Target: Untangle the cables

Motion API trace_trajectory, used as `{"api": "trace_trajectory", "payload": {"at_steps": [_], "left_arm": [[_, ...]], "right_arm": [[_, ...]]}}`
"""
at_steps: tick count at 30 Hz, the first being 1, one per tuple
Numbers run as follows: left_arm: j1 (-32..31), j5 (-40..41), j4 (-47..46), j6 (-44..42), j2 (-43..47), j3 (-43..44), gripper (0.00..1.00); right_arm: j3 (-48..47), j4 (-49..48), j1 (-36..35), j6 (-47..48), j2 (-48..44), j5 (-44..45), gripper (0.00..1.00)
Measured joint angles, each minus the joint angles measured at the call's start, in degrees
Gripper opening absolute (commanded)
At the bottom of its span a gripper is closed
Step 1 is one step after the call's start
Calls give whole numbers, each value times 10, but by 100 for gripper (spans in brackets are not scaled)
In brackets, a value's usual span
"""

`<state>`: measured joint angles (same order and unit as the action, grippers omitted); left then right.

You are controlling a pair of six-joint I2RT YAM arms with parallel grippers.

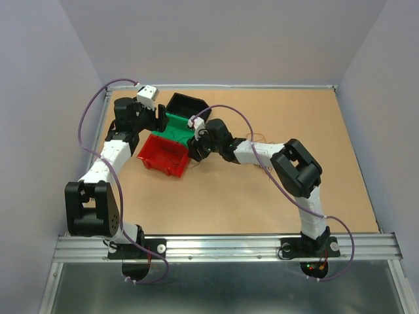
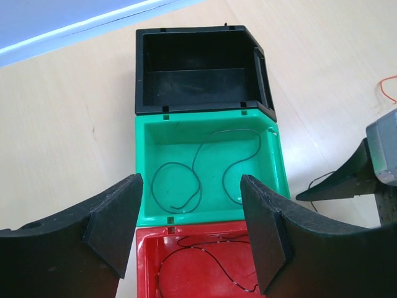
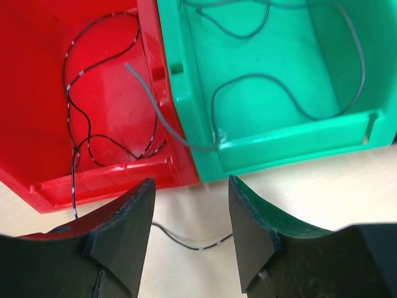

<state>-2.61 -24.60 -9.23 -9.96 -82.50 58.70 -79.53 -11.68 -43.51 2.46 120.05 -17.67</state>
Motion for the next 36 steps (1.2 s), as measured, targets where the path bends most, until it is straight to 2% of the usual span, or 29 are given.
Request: {"api": "trace_trajectory", "payload": {"at_steps": [7,13,16,17,21,31,36], "left_arm": [[0,-9,-1,1,0,0,76],[0,-15,-4,2,0,0,75],[0,-17,-4,2,0,0,75],[0,-18,-4,2,0,0,75],[0,-19,-4,2,0,0,75],[0,-21,-4,2,0,-1,75],[0,-8,-20,7,2,-10,74]], "right_arm": [[-36,1,0,22,3,-1,54],[-59,1,0,29,13,0,45],[-70,1,0,31,27,-4,28],[-71,0,0,33,30,-6,19],[-72,1,0,35,34,-12,1],[-109,5,4,14,39,13,1],[-228,14,17,-30,103,11,1]]}}
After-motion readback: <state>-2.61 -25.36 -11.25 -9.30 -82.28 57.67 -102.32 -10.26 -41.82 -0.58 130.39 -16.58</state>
